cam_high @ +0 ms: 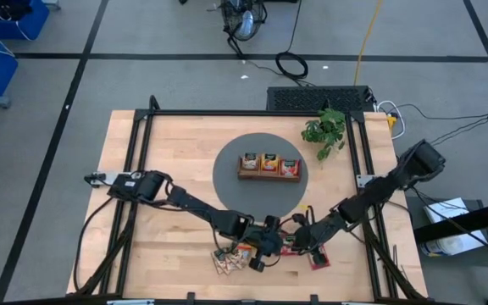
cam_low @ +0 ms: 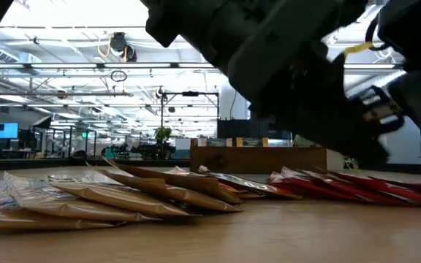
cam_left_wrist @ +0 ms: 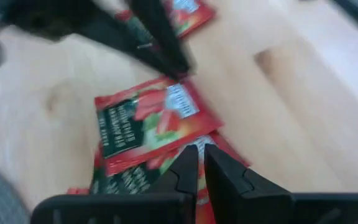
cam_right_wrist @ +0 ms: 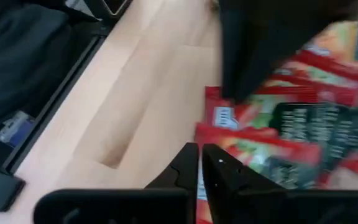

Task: Pick & Place Tea
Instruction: Put the red tea bag to the right section into the wooden organizer

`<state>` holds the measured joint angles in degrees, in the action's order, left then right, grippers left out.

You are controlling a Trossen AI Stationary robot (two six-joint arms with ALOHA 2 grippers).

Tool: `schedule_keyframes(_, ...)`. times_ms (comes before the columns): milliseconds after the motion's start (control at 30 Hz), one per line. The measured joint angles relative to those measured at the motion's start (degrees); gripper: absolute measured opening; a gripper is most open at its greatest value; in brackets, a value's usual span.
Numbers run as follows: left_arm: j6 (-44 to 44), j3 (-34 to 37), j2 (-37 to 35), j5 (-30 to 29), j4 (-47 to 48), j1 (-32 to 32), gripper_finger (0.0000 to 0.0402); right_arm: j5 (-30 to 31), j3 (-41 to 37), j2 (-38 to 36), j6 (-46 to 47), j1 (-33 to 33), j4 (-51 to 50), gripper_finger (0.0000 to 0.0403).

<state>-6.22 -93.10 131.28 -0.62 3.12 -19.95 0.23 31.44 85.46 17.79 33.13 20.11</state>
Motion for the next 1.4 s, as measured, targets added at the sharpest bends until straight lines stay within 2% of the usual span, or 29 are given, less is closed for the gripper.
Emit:
schedule_keyframes(100, -1.8, 0.0, 0.0, 0.7, -2.4, -1.1, 0.0033, 3.2, 0.1, -4.7, -0.4, -1.6, -3.7, 0.0035)
schedule_keyframes(200, -2.3, 0.0, 0.0, 0.6, -3.5, -1.5, 0.0033, 6.0, 0.1, -8.1, 3.6, -4.2, -10.4, 0.0053)
schedule_keyframes(300, -2.3, 0.0, 0.0, 1.0, -4.3, -1.2, 0.0033, 5.5, 0.1, -8.6, 7.1, -7.2, -16.5, 0.0076)
schedule_keyframes(433, -2.5, 0.0, 0.0, 2.2, -6.5, -1.0, 0.0033, 0.6, 0.1, -7.1, 9.7, -10.1, -19.2, 0.0107)
schedule_keyframes(633, -1.5, 0.0, 0.5, 3.5, -5.1, 0.2, 0.0033, -3.4, 0.1, -4.3, 10.0, -12.0, -18.3, 0.0141)
schedule_keyframes(800, 1.1, 0.1, 2.1, 3.1, -2.6, 1.7, 0.0033, -4.6, 0.1, -2.4, 9.5, -12.2, -17.2, 0.0155)
schedule_keyframes(1067, 2.4, 0.0, 2.1, 2.9, -1.2, 3.1, 0.0033, -1.6, 0.2, -2.6, 3.5, -12.3, -11.6, 0.0158)
schedule_keyframes(1267, 1.8, -0.1, 3.4, 3.1, -0.5, 3.7, 0.0033, -1.8, 0.2, -2.6, 3.5, -14.6, -12.6, 0.0158)
schedule_keyframes(1400, 2.1, -0.2, 4.2, 3.6, -1.2, 4.5, 0.0033, -5.0, 0.2, -2.6, 3.7, -15.8, -12.7, 0.0157)
